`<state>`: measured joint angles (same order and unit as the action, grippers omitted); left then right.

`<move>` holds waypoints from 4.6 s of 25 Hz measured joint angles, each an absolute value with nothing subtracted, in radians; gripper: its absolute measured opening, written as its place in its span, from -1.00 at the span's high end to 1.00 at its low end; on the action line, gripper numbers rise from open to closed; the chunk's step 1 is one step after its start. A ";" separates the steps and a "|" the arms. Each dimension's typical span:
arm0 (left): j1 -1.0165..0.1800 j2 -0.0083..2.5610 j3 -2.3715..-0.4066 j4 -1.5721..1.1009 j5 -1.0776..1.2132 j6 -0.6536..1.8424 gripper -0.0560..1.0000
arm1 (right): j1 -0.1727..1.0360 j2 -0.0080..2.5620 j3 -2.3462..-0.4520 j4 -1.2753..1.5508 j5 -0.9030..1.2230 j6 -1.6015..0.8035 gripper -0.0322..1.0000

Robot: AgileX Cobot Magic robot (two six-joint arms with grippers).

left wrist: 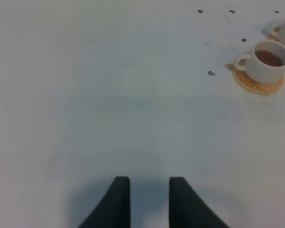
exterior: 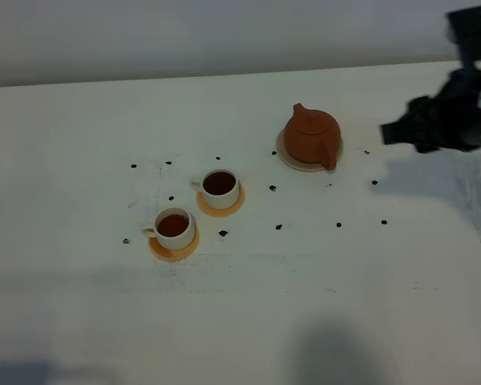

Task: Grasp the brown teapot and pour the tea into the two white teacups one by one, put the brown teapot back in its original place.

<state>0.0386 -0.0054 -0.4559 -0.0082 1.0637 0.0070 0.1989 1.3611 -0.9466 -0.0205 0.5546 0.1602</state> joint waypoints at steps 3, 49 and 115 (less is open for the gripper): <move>0.039 -0.005 -0.456 -0.008 1.064 0.007 0.47 | 0.183 1.187 -0.857 -0.022 0.592 0.167 0.12; 0.039 -0.005 -0.456 -0.008 1.064 0.007 0.47 | 0.065 -0.006 -0.519 -0.032 1.117 0.000 0.54; 0.032 -0.005 -0.456 0.014 1.064 0.007 0.47 | -0.024 -0.006 -0.519 0.021 1.117 -0.066 0.55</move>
<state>0.0324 -0.0054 -0.4559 0.0140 1.0637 0.0070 -0.0241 -0.0060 -0.5191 0.0206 1.1175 -0.0660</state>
